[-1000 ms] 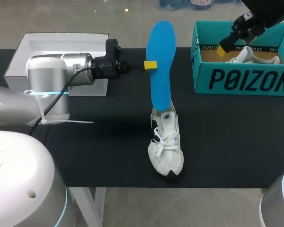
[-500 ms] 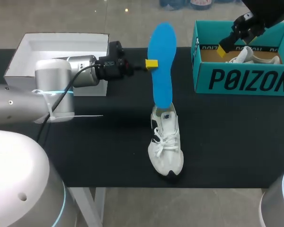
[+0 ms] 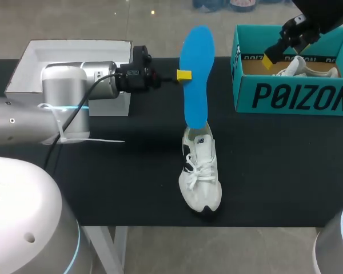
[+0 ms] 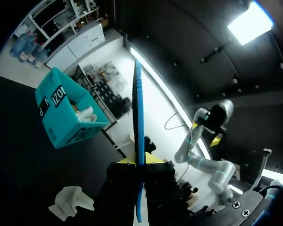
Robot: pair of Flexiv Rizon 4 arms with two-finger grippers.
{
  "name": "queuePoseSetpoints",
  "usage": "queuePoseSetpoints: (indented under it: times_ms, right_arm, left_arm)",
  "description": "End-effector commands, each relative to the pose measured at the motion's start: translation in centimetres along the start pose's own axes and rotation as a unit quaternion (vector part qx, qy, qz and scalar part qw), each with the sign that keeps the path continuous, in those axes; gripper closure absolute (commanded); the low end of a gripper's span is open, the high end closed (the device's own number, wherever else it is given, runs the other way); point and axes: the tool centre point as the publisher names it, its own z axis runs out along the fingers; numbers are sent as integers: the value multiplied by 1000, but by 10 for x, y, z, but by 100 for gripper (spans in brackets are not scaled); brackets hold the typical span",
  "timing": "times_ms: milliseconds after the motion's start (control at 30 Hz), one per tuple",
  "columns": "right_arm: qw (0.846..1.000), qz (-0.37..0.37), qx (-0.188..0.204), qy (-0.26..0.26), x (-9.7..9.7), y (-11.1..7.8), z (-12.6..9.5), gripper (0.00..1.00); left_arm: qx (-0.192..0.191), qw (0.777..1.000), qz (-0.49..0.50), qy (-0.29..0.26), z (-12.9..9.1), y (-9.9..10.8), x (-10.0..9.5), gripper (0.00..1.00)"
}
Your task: Take the shoe out of the shoebox, open the shoe tongue, remove and reinsert the insole, then place the shoe into the shoebox
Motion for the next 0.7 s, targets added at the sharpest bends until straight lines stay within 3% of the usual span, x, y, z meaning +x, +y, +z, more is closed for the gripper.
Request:
queuePoseSetpoints:
  times_ms: [33, 267, 500, 700]
  right_arm:
    - [1000, 0, 3, 0, 0, 3, 0, 0]
    - [997, 58, -52, 22, 5, -9, -16, 0]
    - [994, 89, -56, 17, 20, -14, -13, 0]
    - [997, 74, -36, 9, 40, 1, -1, 0]
  left_arm:
    - [0, 1000, -1, -3, 0, 0, 2, 100]
    - [0, 1000, -1, -3, 0, 0, 2, 100]
    - [0, 1000, -1, -3, 0, 0, 2, 100]
    - [0, 1000, -1, -3, 0, 0, 2, 100]
